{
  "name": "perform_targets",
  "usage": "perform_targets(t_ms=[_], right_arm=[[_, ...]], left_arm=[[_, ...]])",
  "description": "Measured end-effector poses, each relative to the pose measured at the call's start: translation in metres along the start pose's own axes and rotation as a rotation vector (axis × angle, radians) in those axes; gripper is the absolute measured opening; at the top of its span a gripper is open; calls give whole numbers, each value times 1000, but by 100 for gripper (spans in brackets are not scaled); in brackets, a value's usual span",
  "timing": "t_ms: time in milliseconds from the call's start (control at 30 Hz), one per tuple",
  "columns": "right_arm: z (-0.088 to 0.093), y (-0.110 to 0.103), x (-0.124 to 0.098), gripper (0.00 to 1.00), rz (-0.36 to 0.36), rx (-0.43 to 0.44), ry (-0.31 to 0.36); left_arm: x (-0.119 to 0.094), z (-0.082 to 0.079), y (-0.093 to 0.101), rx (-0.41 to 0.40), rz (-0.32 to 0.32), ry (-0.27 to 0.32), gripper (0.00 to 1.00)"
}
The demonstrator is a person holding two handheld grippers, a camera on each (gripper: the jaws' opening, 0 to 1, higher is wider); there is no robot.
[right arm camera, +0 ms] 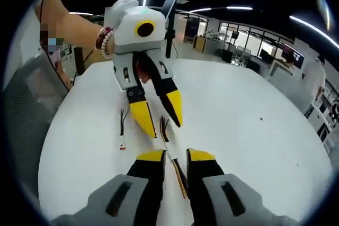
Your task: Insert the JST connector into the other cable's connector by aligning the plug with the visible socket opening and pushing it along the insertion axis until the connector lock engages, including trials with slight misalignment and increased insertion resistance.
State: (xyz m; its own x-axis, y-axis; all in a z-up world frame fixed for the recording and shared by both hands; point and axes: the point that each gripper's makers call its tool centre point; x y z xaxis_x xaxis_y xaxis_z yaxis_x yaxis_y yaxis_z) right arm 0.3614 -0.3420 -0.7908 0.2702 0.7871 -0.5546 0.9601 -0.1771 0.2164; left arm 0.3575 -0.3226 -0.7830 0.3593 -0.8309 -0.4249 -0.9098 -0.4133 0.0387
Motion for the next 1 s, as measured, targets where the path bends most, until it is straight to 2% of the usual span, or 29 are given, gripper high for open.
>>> perform_targets(t_ms=[200, 300, 400, 633, 867, 1000], right_arm=[[-11, -2, -14, 15, 47, 7, 21], [-13, -5, -17, 15, 56, 2, 21], [-18, -12, -21, 15, 63, 3, 30], [-17, -22, -28, 15, 82, 21, 37], [-8, -33, -28, 16, 86, 54, 32], [0, -40, -23, 17, 77, 74, 25]], left_arm=[[-15, -6, 12, -34, -34, 50, 17], [-20, -3, 18, -27, -50, 43, 18], [-27, -6, 23, -42, -61, 61, 18], [-37, -7, 33, -50, -82, 76, 19], [-36, 5, 42, -71, -83, 72, 19], [-33, 17, 41, -88, -87, 61, 19]])
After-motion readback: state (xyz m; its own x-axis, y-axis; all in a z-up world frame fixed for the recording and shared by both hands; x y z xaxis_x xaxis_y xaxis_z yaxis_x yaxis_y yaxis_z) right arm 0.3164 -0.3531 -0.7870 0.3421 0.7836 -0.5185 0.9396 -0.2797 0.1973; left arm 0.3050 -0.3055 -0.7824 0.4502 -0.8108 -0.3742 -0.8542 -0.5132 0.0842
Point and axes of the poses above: the point that each gripper's makers call its tool centre point, and the gripper's own axes: x roughly forward along the fingers, y roughly to its right, z roughly out of its underside, and after that the axes turned 6 degrees about -x, right-handed
